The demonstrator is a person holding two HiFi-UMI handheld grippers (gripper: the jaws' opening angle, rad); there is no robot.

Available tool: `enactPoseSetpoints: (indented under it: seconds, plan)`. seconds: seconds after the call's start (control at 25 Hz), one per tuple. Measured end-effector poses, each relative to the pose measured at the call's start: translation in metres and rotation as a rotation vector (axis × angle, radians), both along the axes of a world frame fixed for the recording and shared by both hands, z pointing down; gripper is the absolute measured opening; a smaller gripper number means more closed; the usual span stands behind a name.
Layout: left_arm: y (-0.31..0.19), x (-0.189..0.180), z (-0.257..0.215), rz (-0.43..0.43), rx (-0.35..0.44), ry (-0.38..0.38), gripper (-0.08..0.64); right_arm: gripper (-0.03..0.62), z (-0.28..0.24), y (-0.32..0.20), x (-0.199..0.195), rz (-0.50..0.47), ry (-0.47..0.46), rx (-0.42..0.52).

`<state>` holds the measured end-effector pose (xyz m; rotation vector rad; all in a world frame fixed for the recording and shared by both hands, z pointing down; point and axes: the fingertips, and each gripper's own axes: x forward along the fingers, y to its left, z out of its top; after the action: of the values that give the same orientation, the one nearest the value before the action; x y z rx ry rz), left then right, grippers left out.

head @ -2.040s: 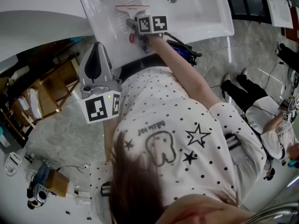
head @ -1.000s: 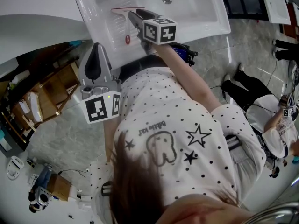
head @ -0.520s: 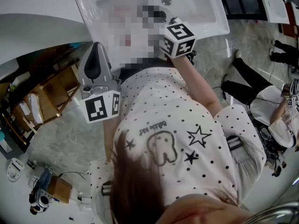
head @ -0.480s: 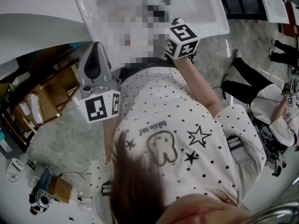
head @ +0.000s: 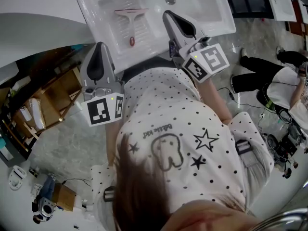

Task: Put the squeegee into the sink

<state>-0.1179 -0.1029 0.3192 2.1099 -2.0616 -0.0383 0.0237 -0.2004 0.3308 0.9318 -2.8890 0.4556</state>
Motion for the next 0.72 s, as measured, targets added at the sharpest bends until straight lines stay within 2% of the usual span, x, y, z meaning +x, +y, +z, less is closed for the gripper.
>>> enactPoseSetpoints:
  seconds: [0.4,0.72]
  plan:
    - [0.008,0.008,0.006,0.048,-0.010,0.044,-0.011,-0.005,0.013,0.048,-0.014,-0.064,0.045,-0.022]
    - [0.011,0.017,0.013,0.110,-0.017,0.023,-0.009,-0.005,0.038,0.074,-0.073,-0.219,0.150,-0.028]
